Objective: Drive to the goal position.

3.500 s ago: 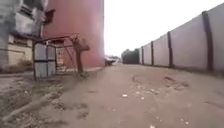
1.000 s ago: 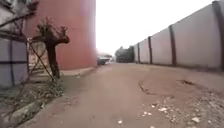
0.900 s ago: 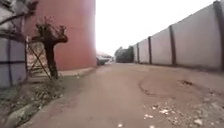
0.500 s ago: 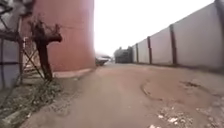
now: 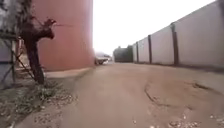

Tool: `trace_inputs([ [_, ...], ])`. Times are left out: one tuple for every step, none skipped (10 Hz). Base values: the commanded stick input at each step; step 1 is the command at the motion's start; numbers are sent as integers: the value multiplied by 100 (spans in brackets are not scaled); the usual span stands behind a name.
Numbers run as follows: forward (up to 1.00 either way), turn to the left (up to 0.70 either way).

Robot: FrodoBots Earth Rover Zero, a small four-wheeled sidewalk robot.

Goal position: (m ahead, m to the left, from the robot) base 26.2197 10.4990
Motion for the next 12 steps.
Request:
trace_inputs([
  [50,0],
  [50,0],
  [50,0],
  [50,0],
  [50,0],
  [50,0],
  [50,0],
  [50,0],
  [50,0],
  [50,0],
  [50,0],
  [50,0],
])
